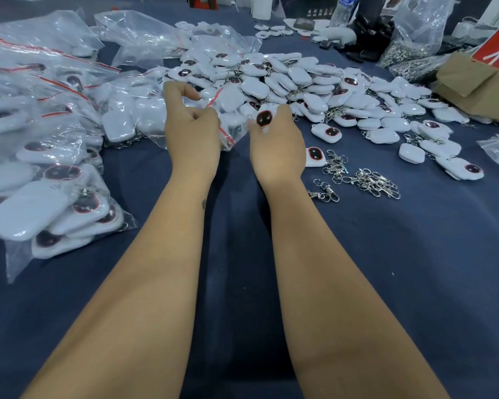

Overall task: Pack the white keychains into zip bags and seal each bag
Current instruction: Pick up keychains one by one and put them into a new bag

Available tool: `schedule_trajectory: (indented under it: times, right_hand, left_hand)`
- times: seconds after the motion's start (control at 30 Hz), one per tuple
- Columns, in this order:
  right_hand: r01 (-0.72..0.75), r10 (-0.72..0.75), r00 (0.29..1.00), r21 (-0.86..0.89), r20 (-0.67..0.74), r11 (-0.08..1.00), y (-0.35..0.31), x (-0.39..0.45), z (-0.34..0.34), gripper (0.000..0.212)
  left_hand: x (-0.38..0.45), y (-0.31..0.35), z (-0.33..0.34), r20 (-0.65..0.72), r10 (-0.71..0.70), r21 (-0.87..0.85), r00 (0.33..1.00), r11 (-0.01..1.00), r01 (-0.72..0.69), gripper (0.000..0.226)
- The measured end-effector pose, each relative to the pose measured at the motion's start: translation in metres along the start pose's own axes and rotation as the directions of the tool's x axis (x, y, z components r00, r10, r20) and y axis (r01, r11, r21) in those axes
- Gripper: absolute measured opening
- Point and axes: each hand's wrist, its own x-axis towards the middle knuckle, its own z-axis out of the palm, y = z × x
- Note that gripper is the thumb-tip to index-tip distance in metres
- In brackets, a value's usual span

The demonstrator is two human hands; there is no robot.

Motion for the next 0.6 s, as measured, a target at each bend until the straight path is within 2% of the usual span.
schedule_trajectory:
  times: [0.1,0.17,0.23,0.4,0.47,0.6]
  right_hand:
    - [-0.093,0.097,0.995,0.284,0.000,0.954,-0.005,0.000,-0.003,0.028]
    - [-0.185,0.178,0.982,0.520,0.064,0.834,-0.010,-0.001,-0.003,0.015]
    - [-0.242,0.208,0.969,0.650,0.131,0.721,-0.013,-0.001,-0.003,0.011]
    - [-0.274,0.166,0.961,0.705,0.220,0.654,-0.008,0.002,-0.005,0.019]
    - [-0.302,0.144,0.952,0.749,0.270,0.590,-0.006,0.002,-0.008,0.025]
    - [-0.328,0.114,0.939,0.745,0.325,0.581,-0.006,0.002,-0.008,0.017]
  left_hand:
    - [0.001,-0.003,0.001,0.116,-0.008,0.052,0.993,0.999,0.002,0.035]
    - [0.002,-0.005,0.003,0.184,-0.034,0.102,0.982,0.995,0.015,0.037]
    - [0.002,-0.009,0.004,0.219,-0.056,0.160,0.974,0.987,0.021,0.035]
    - [0.006,-0.016,0.006,0.180,-0.070,0.184,0.981,0.982,0.036,0.027]
    - [0.007,-0.017,0.004,0.138,-0.055,0.181,0.989,0.983,0.030,0.028]
    - [0.007,-0.015,0.001,0.104,-0.042,0.117,0.994,0.993,0.030,0.027]
